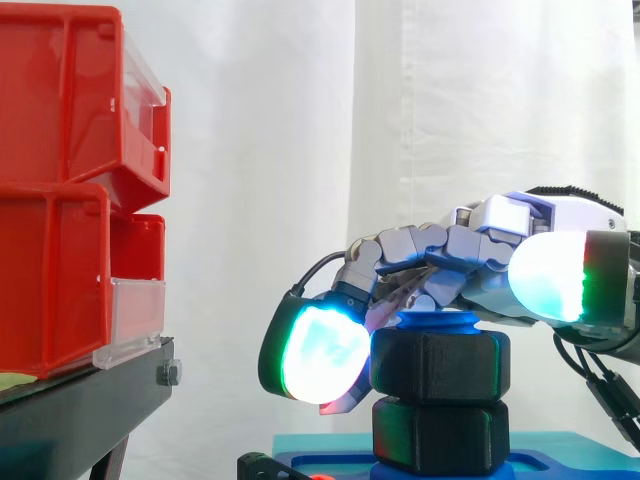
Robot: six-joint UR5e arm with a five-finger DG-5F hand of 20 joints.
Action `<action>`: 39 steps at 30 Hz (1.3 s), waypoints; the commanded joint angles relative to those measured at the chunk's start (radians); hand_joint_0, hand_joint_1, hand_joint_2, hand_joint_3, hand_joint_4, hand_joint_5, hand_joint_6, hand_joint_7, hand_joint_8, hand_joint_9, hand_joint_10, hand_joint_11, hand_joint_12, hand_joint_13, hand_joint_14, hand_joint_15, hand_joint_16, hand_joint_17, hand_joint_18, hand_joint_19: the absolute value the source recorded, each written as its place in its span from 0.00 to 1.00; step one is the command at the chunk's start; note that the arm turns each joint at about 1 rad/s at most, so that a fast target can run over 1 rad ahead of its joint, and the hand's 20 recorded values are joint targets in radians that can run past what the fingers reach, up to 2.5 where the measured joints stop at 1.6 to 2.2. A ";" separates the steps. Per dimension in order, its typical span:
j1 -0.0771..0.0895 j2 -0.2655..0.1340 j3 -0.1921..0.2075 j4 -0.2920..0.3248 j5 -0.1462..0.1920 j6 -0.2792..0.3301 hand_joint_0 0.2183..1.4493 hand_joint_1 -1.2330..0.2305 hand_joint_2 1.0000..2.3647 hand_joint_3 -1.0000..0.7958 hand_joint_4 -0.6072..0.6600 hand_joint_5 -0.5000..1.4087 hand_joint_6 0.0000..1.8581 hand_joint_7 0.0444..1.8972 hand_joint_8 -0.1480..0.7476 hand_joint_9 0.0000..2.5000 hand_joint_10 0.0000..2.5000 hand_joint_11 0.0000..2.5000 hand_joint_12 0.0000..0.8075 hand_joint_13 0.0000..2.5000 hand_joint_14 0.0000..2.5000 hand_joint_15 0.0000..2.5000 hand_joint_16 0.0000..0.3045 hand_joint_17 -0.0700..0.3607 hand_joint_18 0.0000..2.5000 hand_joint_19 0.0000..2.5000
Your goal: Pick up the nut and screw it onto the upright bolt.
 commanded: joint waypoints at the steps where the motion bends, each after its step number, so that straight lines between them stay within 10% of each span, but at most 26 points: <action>1: -0.005 0.000 -0.001 0.000 -0.002 0.000 0.22 0.78 0.00 0.28 0.69 0.23 0.27 0.51 0.45 0.36 0.00 0.00 0.30 0.26 0.00 0.00 0.11 0.33 0.17 0.04; 22: -0.041 0.000 -0.001 0.003 -0.013 0.001 0.22 0.78 0.00 0.28 0.64 0.26 0.27 0.76 0.47 0.38 0.00 0.00 0.29 0.28 0.00 0.00 0.10 0.33 0.19 0.05; 39: -0.019 0.000 -0.001 0.002 -0.011 0.000 0.22 0.78 0.00 0.28 0.68 0.25 0.27 0.63 0.46 0.37 0.00 0.00 0.29 0.28 0.00 0.00 0.11 0.33 0.19 0.05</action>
